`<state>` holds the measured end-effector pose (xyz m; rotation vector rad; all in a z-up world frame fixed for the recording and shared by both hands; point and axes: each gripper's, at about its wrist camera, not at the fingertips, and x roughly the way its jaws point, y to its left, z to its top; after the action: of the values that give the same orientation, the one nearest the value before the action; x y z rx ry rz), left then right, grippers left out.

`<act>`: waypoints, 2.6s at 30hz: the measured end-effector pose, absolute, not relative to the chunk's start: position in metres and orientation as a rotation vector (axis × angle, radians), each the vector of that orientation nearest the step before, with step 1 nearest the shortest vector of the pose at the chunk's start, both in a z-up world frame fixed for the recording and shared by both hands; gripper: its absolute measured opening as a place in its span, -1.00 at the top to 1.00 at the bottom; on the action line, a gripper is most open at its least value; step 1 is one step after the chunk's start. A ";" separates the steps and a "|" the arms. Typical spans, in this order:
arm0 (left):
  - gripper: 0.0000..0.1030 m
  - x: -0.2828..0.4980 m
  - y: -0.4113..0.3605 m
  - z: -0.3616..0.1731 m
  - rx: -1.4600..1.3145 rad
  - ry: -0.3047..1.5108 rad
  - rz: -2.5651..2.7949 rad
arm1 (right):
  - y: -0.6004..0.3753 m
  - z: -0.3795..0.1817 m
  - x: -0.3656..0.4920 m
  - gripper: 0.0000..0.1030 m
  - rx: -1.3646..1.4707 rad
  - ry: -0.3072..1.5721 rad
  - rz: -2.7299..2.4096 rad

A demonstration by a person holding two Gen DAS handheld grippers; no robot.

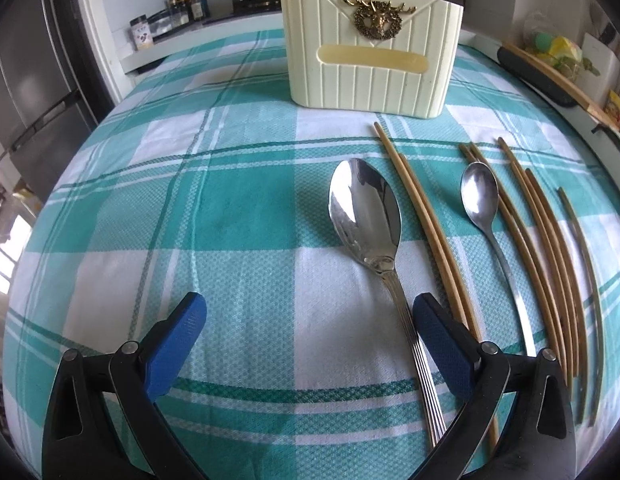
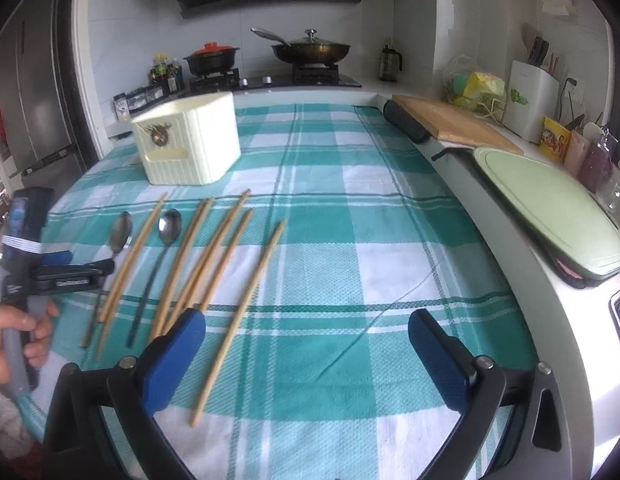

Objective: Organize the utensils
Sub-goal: 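Grasp the large steel spoon with the left tool while the right tool grasps a wooden chopstick, then lower the spoon into the cream holder with the left tool while the right tool drops its chopstick in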

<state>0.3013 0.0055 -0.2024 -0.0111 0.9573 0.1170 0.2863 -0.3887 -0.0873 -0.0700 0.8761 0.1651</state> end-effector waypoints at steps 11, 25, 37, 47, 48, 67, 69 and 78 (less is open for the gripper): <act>-0.99 0.294 0.022 -0.204 -0.009 0.963 0.120 | -0.343 -0.134 0.314 -0.98 -0.249 0.986 0.134; -0.99 0.318 0.017 -0.208 0.011 1.006 0.057 | -0.352 -0.136 0.350 -0.57 -0.173 1.057 0.278; -0.71 0.357 0.013 -0.206 -0.031 1.062 0.033 | -0.321 -0.133 0.420 0.73 -0.204 1.157 0.299; 0.20 0.348 0.001 -0.181 -0.010 0.961 -0.088 | -0.345 -0.105 0.422 0.86 0.022 1.085 0.350; 0.20 0.341 0.002 -0.174 -0.014 0.939 -0.096 | -0.347 -0.097 0.417 0.87 0.037 1.064 0.358; 0.20 0.226 0.026 -0.066 -0.073 0.604 -0.174 | -0.355 0.054 0.290 0.86 0.044 0.605 0.431; 0.20 0.224 0.027 -0.062 -0.084 0.595 -0.179 | -0.354 0.061 0.287 0.86 0.037 0.575 0.425; 0.20 0.240 0.041 -0.038 -0.138 0.605 -0.230 | -0.341 0.079 0.310 0.86 0.030 0.534 0.434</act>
<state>0.2402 0.0415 -0.0384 -0.1375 0.6049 -0.2296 0.3098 -0.3414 0.0790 0.0303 0.5340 0.4339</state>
